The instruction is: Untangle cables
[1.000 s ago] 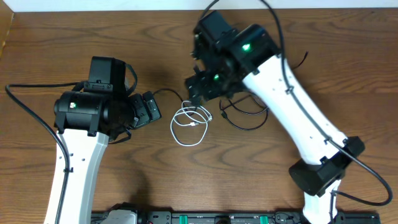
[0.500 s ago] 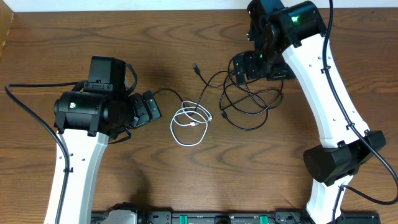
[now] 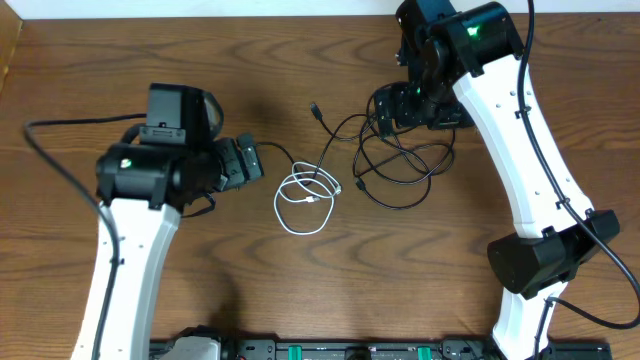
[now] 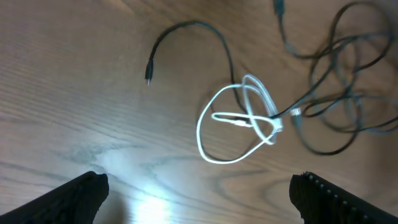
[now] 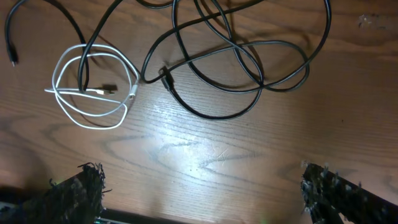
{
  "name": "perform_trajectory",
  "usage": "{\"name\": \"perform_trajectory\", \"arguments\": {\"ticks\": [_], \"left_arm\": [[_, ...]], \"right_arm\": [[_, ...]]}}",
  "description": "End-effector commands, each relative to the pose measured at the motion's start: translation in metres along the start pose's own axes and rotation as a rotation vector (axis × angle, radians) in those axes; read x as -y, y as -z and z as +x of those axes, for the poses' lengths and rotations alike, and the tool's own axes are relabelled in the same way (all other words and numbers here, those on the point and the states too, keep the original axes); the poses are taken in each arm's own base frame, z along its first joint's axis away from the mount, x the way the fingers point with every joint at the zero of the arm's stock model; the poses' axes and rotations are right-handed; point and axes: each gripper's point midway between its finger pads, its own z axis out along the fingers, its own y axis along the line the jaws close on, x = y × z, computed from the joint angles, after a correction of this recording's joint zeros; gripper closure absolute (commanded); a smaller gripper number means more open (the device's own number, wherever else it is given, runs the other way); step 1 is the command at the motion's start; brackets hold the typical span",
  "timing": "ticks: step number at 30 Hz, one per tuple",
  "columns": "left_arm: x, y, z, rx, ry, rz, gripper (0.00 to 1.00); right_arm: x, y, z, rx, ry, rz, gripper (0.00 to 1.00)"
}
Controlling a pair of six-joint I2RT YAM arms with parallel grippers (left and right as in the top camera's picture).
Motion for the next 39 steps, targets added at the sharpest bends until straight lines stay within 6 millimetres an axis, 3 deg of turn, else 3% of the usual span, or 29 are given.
{"name": "perform_trajectory", "arguments": {"ticks": [1, 10, 17, 25, 28, 30, 34, 36, 37, 39], "left_arm": [[-0.005, -0.031, 0.011, -0.105, -0.085, -0.016, 0.02], [0.026, -0.082, 0.041, -0.349, -0.495, 0.260, 0.02], [0.027, -0.130, 0.049, -0.464, -0.503, 0.318, 0.02], [0.021, -0.171, 0.051, -0.508, -0.487, 0.312, 0.30], [0.021, -0.178, 0.049, -0.503, -0.488, 0.313, 0.31], [0.022, -0.179, 0.047, -0.494, -0.484, 0.312, 0.38], [0.023, -0.182, 0.042, -0.474, -0.466, 0.308, 0.64], [0.024, -0.182, 0.041, -0.469, -0.445, 0.303, 0.86], [0.025, -0.182, 0.040, -0.468, -0.421, 0.298, 0.92], [0.027, -0.179, 0.035, -0.463, -0.375, 0.288, 0.92]], "right_arm": [[0.000, 0.003, 0.001, 0.010, -0.009, 0.004, 0.01], [0.000, 0.003, 0.001, 0.010, -0.010, 0.004, 0.01], [0.000, 0.003, 0.001, 0.010, -0.009, 0.004, 0.01], [0.000, 0.003, 0.001, 0.010, -0.009, 0.004, 0.01], [0.000, 0.003, 0.001, 0.010, -0.009, 0.004, 0.01], [0.000, 0.003, 0.001, 0.010, -0.009, 0.004, 0.01], [0.000, 0.003, 0.001, 0.010, -0.009, 0.004, 0.01], [0.000, 0.003, 0.001, 0.010, -0.009, 0.004, 0.01], [0.000, 0.003, 0.001, 0.010, -0.009, 0.004, 0.01], [0.000, 0.003, 0.001, 0.010, -0.009, 0.004, 0.01]]}}
